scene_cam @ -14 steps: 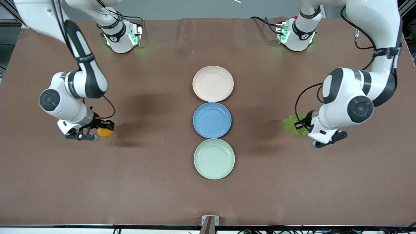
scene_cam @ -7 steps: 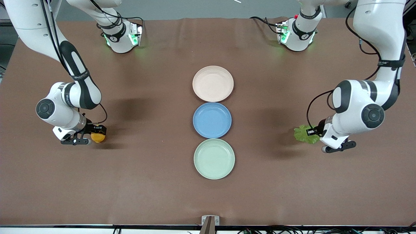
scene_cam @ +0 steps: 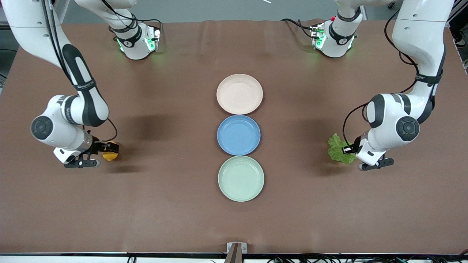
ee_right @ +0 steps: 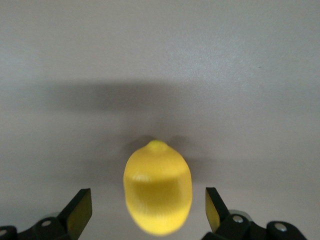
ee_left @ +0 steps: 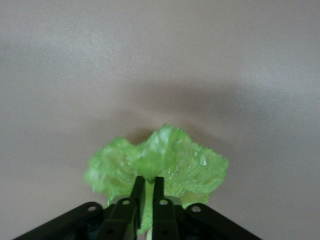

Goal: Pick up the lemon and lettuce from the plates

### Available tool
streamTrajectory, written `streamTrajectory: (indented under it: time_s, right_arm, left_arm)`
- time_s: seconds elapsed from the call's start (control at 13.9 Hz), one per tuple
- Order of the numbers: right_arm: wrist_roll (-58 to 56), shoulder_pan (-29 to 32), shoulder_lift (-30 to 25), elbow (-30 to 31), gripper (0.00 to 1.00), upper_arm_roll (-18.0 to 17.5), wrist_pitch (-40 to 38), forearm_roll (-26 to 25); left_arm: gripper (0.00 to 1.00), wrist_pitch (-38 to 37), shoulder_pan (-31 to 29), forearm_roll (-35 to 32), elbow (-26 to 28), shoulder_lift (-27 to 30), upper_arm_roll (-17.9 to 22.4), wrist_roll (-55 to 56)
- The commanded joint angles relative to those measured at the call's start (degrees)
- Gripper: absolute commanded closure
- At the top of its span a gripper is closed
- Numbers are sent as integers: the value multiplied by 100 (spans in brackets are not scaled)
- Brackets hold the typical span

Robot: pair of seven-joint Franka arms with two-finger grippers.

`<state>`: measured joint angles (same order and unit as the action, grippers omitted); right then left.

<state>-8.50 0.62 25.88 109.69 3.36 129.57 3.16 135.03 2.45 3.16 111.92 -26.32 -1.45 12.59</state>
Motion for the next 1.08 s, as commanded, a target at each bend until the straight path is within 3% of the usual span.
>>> streamTrajectory:
  time_s: [0.0,0.43,0.72,1.01]
  right_arm:
    - [-29,105,-145,-973,0,-90,-1518,1]
    - [261,70,-768,-1994,0,-73,-3313,-96]
    - [209,17,-752,-2881,0,-99,-4097,-349]
    - [243,-132,-716,-3191,0,-108,-4116,-930]
  left_arm:
    - [2,-449,-26,-96,32,469,-48,-186]
    - [1,-1899,-26,-87,-406,1769,-57,-249]
    - [1,-3340,-8,-78,-1460,1894,-57,-257]
    - [1,-3624,1,-87,-2129,1982,-57,-257]
